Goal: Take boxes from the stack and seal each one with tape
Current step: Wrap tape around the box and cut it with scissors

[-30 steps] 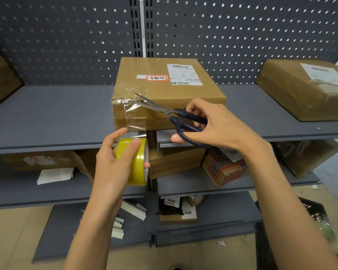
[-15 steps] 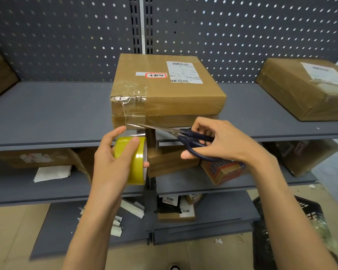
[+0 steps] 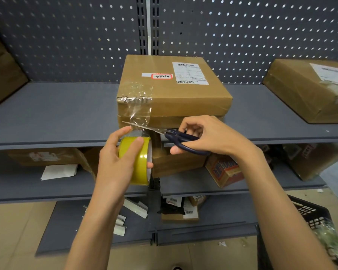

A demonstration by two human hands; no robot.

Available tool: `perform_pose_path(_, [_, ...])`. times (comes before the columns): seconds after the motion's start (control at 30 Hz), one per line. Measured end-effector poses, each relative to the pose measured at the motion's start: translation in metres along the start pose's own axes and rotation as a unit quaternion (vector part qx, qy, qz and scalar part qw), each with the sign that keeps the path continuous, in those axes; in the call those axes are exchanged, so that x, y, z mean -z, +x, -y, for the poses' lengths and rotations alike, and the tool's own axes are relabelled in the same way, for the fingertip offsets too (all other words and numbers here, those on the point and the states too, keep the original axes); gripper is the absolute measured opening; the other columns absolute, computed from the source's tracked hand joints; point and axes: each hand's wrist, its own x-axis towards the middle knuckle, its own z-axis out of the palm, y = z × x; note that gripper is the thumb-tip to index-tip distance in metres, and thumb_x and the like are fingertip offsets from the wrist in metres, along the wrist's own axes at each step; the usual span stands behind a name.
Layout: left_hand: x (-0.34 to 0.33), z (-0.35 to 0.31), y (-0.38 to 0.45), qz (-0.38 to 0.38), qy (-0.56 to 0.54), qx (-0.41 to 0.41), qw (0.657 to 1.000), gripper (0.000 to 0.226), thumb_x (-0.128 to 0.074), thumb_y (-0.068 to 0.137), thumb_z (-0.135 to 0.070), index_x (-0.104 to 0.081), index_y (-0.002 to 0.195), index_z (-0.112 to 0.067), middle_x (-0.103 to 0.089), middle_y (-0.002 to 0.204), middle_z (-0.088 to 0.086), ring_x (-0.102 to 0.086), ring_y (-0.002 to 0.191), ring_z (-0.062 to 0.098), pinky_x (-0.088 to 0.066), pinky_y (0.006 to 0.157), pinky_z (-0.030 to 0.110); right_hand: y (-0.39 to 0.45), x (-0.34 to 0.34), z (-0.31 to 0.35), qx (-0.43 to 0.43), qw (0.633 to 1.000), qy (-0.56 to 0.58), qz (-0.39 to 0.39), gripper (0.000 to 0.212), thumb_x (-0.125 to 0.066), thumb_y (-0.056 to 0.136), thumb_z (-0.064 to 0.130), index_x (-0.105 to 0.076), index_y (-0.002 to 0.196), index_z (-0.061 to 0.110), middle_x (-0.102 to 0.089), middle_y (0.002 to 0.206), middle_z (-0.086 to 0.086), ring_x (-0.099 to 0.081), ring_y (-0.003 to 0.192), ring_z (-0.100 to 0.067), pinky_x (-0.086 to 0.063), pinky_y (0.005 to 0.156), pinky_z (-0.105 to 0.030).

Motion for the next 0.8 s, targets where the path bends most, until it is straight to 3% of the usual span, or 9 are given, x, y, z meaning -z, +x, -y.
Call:
perform_pose_path(0.1, [-0.0011, -0.0006, 0.0000, 0.002, 0.000, -0.004, 1.000, 0.034, -0.058, 0.093, -0.023, -0.051, 0.125, -0.029, -0.056, 0.095, -0.011, -0.063, 0.049, -0.002, -0.043, 0.043, 0.009, 0.0019, -0.0003, -0.0026, 0.002, 1.000, 0.004, 0.000, 0.045, -0.079, 0.062, 0.057, -0.066, 0.082, 0.018, -0.066, 0.073, -0.005, -0.049, 0.062, -0.007, -0.038, 0.059, -0.024])
perform_pose_path(0.23, [-0.0013, -0.0015, -0.0005, 0.002, -0.002, 0.000, 1.000, 0.035, -0.058, 0.093, -0.022, -0.052, 0.126, -0.029, -0.057, 0.093, -0.012, -0.064, 0.048, 0.002, -0.044, 0.043, 0.010, 0.0027, -0.0001, -0.0040, 0.011, 1.000, 0.009, 0.001, 0.033, -0.079, 0.072, 0.045, -0.067, 0.080, 0.016, -0.067, 0.069, -0.008, -0.048, 0.058, -0.005, -0.037, 0.057, -0.022])
perform_pose_path(0.43, [-0.0034, -0.0023, -0.0020, -0.001, -0.011, -0.004, 1.000, 0.033, -0.058, 0.093, -0.020, -0.051, 0.123, -0.029, -0.057, 0.087, -0.012, -0.062, 0.047, -0.002, -0.042, 0.042, 0.007, 0.0020, 0.0002, -0.0036, 0.021, 1.000, 0.021, -0.004, 0.036, -0.082, 0.067, 0.043, -0.066, 0.078, 0.012, -0.065, 0.061, -0.001, -0.047, 0.053, -0.005, -0.036, 0.052, -0.019])
perform_pose_path(0.8, [-0.0027, -0.0005, -0.0004, 0.000, -0.023, 0.008, 1.000, 0.037, -0.059, 0.091, -0.022, -0.050, 0.126, -0.030, -0.061, 0.096, -0.008, -0.067, 0.051, 0.009, -0.048, 0.045, 0.014, 0.0025, 0.0001, -0.0052, 0.040, 0.999, 0.020, -0.008, 0.039, -0.083, 0.066, 0.043, -0.064, 0.076, 0.011, -0.059, 0.057, 0.006, -0.046, 0.055, -0.009, -0.036, 0.054, -0.026])
